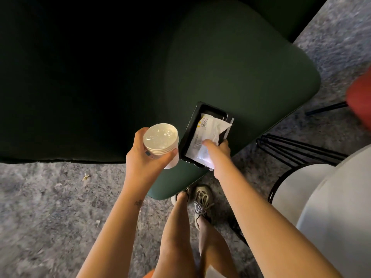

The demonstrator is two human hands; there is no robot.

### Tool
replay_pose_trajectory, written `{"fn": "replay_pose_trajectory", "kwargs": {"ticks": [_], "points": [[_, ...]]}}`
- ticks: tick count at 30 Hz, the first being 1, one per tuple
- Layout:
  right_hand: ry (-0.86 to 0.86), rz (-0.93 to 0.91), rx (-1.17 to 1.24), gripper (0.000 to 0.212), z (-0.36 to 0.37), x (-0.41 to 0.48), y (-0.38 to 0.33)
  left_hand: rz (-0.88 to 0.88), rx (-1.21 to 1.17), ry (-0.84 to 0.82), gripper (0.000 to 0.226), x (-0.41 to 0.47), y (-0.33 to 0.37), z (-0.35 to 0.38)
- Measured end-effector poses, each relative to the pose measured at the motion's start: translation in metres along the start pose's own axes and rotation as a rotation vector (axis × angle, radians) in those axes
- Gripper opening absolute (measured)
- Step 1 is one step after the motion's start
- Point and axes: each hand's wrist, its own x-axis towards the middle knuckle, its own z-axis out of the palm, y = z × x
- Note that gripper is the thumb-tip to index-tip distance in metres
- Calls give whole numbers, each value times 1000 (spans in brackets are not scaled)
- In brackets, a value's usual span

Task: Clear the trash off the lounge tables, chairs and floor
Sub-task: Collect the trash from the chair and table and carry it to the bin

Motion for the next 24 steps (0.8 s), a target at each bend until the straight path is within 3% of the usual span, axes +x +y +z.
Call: {"fn": "replay_pose_trajectory", "kwargs": {"ticks": [6,11,16,21,24], "points": [[116,-49,147,74,9,3,4,-25,11,-14,64,8,-2,2],[6,115,141,81,-10,22,-1,-28,26,-62,63,17,-4,7],[-92,160,88,89,-19,28,-4,-49,54,-155,62,27,-4,15],[-176,197,-38,58,-18,23,-10,-42,143,-214,65,30,-4,18],[-154,174,-75,52,-17,23,-10,-67,118,-193,62,32,-6,17]]}}
